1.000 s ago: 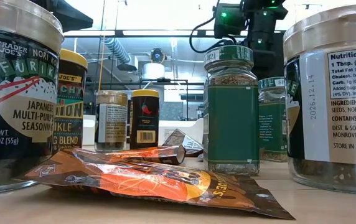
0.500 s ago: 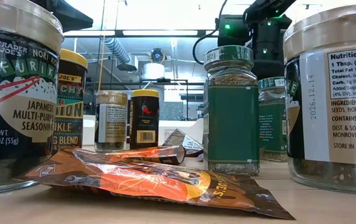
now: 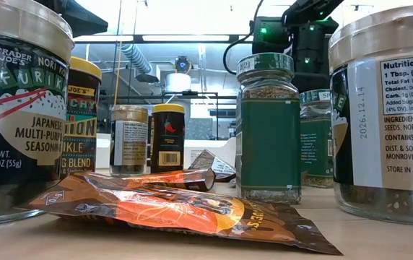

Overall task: Sort spices by type
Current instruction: Put the right yellow seasoning bottle into the top black bin

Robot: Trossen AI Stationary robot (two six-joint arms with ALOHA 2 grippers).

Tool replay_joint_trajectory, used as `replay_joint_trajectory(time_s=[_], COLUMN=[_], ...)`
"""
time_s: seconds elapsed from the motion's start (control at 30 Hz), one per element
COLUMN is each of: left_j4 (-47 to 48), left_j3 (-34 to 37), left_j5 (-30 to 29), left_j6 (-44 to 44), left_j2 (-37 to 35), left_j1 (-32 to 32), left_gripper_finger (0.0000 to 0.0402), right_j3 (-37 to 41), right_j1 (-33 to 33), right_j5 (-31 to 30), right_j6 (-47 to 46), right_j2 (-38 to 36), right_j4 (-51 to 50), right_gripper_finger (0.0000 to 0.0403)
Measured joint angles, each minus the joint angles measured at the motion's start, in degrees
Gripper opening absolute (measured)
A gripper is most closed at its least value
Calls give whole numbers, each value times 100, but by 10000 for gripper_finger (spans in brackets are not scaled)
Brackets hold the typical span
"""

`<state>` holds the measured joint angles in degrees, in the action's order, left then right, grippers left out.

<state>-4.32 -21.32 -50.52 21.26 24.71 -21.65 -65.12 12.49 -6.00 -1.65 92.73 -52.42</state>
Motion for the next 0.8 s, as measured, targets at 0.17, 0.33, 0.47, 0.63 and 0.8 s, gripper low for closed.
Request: replay_joint_trajectory(time_s=[0.17, 0.33, 0.47, 0.63, 0.8], left_j4=[0, 0, 2, 2, 2], left_j3=[0, 0, 0, 0, 0], left_j5=[0, 0, 0, 0, 0], left_j6=[0, 2, 2, 2, 2], left_j2=[0, 0, 0, 0, 0], left_j1=[0, 1, 0, 0, 0], left_gripper_finger=[41, 41, 41, 41, 41], right_j3=[0, 0, 0, 0, 0], right_j1=[-4, -31, -97, -140, -138], right_j5=[-13, -38, -85, -81, -26], right_j6=[100, 326, 654, 804, 789], right_j2=[0, 0, 0, 0, 0], right_j4=[15, 43, 135, 182, 183], right_gripper_finger=[330, 346, 349, 343, 333])
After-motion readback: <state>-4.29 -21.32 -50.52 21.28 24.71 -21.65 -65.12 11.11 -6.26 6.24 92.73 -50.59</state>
